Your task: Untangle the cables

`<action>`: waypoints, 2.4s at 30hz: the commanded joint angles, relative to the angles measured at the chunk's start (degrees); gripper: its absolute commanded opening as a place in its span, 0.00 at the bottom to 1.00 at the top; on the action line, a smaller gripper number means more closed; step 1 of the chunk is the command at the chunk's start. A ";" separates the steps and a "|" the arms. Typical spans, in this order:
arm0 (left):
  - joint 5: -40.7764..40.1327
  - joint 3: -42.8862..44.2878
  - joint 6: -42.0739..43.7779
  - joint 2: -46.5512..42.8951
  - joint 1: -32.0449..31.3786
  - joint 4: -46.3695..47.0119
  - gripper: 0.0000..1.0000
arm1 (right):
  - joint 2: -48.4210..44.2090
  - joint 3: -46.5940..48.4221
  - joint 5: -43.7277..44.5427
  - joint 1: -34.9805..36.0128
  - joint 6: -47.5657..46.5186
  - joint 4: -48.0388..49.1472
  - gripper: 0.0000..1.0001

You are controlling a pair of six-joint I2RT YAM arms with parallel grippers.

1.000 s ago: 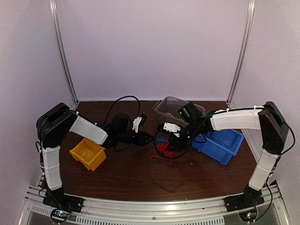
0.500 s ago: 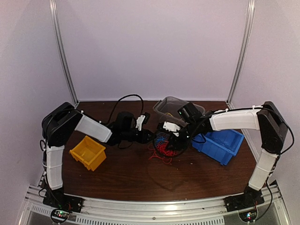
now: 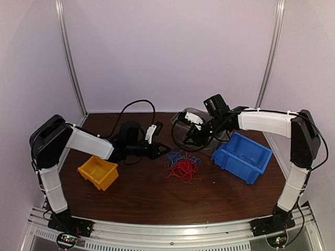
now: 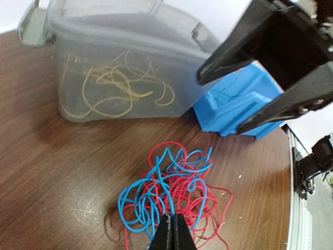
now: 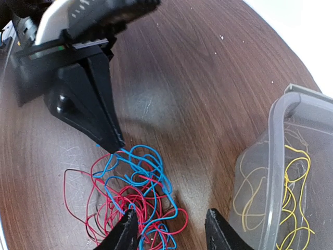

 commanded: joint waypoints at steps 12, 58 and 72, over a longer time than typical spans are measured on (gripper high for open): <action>-2.06 -2.04 8.49 -24.55 -1.21 -4.57 0.00 | 8.66 -2.67 -17.89 1.08 5.42 3.04 0.37; -18.76 -11.52 6.29 -34.24 -1.24 -8.78 0.00 | 18.89 -1.97 -1.18 11.12 19.13 30.13 0.51; -30.49 0.96 14.51 -47.01 -1.15 -20.18 0.00 | 23.56 -5.23 -2.45 11.27 23.01 31.90 0.00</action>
